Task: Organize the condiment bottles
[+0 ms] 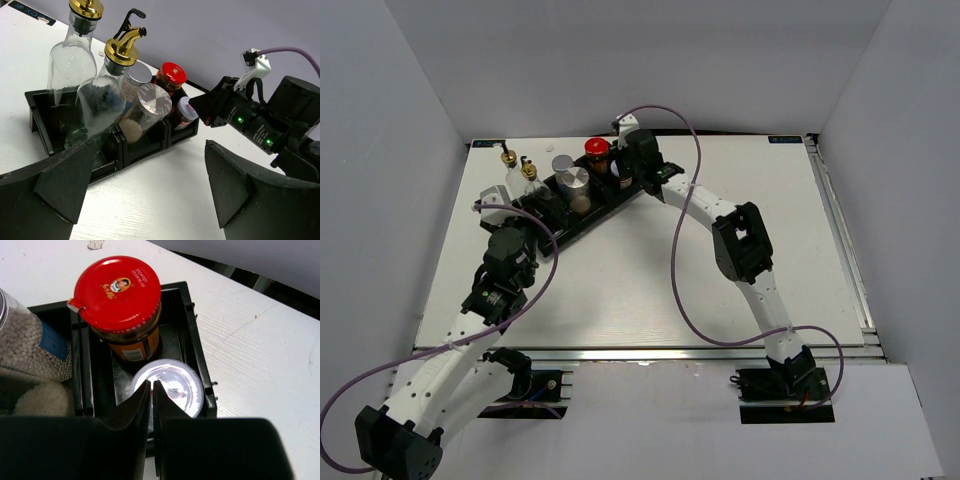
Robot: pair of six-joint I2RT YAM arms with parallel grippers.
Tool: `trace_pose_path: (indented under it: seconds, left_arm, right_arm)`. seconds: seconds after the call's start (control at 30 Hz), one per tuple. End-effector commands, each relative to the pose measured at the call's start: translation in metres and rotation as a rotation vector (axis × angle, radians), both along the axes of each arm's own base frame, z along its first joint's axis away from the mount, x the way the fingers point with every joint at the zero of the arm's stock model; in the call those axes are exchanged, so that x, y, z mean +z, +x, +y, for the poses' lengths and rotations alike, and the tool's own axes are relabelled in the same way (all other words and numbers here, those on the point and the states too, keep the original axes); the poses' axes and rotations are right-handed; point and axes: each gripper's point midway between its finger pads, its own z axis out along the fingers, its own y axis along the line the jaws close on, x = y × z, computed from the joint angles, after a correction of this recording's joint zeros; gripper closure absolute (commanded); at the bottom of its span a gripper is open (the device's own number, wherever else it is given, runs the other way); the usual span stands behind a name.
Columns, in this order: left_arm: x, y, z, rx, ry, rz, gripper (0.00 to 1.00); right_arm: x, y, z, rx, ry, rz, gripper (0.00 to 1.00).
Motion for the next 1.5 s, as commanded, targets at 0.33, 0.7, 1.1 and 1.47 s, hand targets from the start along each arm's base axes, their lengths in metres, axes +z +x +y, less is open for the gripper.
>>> trace_pose_path:
  seconds: [0.33, 0.7, 1.1, 1.47]
  left_arm:
    - [0.002, 0.004, -0.005, -0.016, 0.009, -0.007, 0.02]
    - [0.006, 0.006, -0.016, -0.073, 0.004, 0.007, 0.02]
    - [-0.008, -0.026, 0.058, 0.292, 0.018, 0.105, 0.02]
    - [-0.003, -0.043, 0.108, 0.609, 0.052, 0.113, 0.02]
  right_arm:
    - [0.048, -0.005, 0.002, 0.015, 0.055, -0.122, 0.75]
    - [0.159, -0.043, -0.04, -0.04, 0.141, -0.259, 0.6]
    - [0.105, -0.163, -0.25, -0.517, 0.113, -0.164, 0.11]
    - [0.078, -0.249, -0.34, -0.778, 0.304, -0.162, 0.11]
